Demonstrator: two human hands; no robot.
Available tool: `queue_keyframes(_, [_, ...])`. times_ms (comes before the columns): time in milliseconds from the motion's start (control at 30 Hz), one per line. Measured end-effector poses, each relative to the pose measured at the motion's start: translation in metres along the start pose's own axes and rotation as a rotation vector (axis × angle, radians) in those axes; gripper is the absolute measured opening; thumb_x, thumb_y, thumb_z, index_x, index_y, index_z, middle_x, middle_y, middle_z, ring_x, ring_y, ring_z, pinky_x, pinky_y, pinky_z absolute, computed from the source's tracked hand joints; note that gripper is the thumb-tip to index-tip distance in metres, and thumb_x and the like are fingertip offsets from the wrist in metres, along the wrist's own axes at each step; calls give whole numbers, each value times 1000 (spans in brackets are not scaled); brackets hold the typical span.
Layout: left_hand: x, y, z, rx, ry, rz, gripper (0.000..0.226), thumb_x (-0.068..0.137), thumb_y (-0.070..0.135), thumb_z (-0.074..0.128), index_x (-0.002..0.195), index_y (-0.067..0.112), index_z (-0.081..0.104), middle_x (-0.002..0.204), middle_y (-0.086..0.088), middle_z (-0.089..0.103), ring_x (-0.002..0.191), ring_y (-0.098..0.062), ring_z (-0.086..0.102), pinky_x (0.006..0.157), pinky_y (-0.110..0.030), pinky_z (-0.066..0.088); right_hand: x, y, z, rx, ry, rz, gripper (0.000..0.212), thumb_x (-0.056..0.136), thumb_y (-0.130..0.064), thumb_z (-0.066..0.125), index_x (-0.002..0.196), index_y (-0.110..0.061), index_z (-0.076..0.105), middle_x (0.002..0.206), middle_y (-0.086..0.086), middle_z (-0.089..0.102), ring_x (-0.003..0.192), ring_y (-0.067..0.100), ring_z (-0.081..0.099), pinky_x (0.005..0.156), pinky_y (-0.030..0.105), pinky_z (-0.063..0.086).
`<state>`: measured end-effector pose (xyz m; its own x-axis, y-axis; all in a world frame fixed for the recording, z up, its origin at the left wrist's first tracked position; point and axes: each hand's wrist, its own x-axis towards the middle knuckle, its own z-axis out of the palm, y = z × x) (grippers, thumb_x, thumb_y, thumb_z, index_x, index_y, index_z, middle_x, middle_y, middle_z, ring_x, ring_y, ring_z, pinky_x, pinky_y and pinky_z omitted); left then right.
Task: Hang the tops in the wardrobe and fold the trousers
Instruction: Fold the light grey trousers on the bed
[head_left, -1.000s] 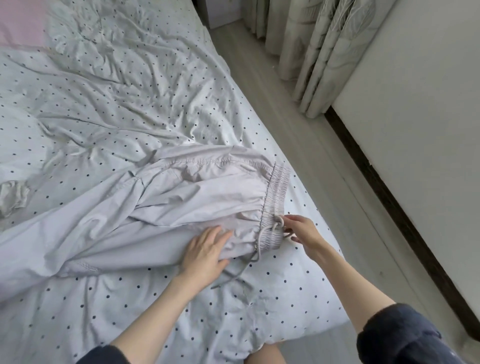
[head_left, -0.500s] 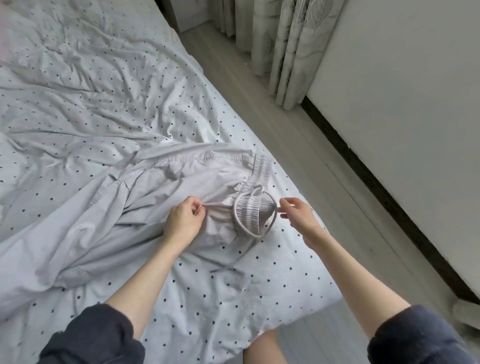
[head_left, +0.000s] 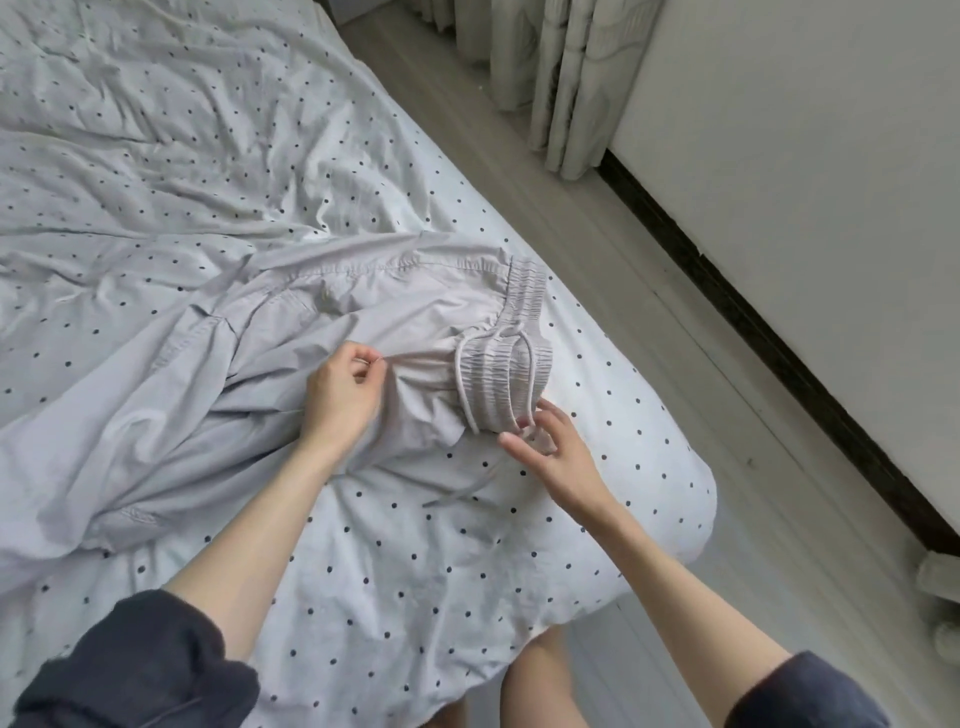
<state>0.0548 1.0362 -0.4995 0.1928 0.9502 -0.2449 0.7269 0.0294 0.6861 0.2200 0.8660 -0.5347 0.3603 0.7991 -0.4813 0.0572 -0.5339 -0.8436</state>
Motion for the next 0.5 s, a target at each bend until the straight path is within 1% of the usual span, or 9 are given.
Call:
queue_keyframes(67, [-7,-13,-6,-18,-31,48,3,89,11,61,87,12,58,86,-7,64,88,-27,63,78,-29,46,8,7,2,-178,-5,-56,22,85,-27,68,104,-14,70,129,-8,49,118,4,43,96,14,28])
queue_keyframes(100, [-12,-20,-8,3,-54,84,3,88,11,61,89,10,59,86,-7,65,89,-29,64,82,-35,49,13,8,3,-187,7,-57,21,85,-22,68,100,-7,72,128,0,53,116,10,46,94,17,32])
queue_keyframes(133, [-19,-28,-12,45,-76,127,7,88,12,62,94,8,60,90,-8,66,91,-30,64,84,-40,50,15,6,4,-143,18,-33,19,85,-19,67,92,-2,73,120,6,59,109,15,52,90,23,38])
queue_keyframes(200, [-35,-42,-18,161,-116,214,21,87,14,64,107,5,59,104,-10,67,100,-30,63,85,-43,49,14,-1,5,-33,33,50,22,85,-16,66,77,4,70,97,18,67,87,22,60,80,38,46])
queue_keyframes(233, [-44,-48,-20,215,-128,260,29,87,15,65,113,6,57,112,-9,65,105,-30,60,87,-42,46,9,-4,4,-9,46,88,25,86,-17,65,74,5,67,88,21,68,77,22,61,74,40,47])
queue_keyframes(300, [-62,-60,-24,344,-112,396,44,86,21,66,125,9,50,124,-8,59,114,-29,54,95,-40,38,-6,-5,-1,-12,74,150,32,87,-21,63,67,3,63,68,14,66,63,18,56,61,32,43])
queue_keyframes(367, [-78,-69,-24,505,-84,554,59,83,35,63,133,13,42,132,-8,53,123,-24,45,105,-42,30,-26,0,-9,-52,114,218,39,88,-22,62,54,-6,50,52,0,47,50,11,39,48,21,29])
queue_keyframes(433, [-94,-76,-19,637,-115,651,78,74,38,74,138,16,36,141,-10,45,132,-23,36,110,-51,23,-45,11,-18,-76,162,308,45,86,-19,62,51,-15,34,49,-5,33,47,10,28,42,17,20])
queue_keyframes(500, [-110,-79,-9,739,-184,737,95,61,40,83,140,19,34,146,-13,36,137,-29,29,108,-58,19,-61,24,-31,-63,229,388,46,83,-16,63,52,-17,29,50,-3,29,49,12,25,44,22,18])
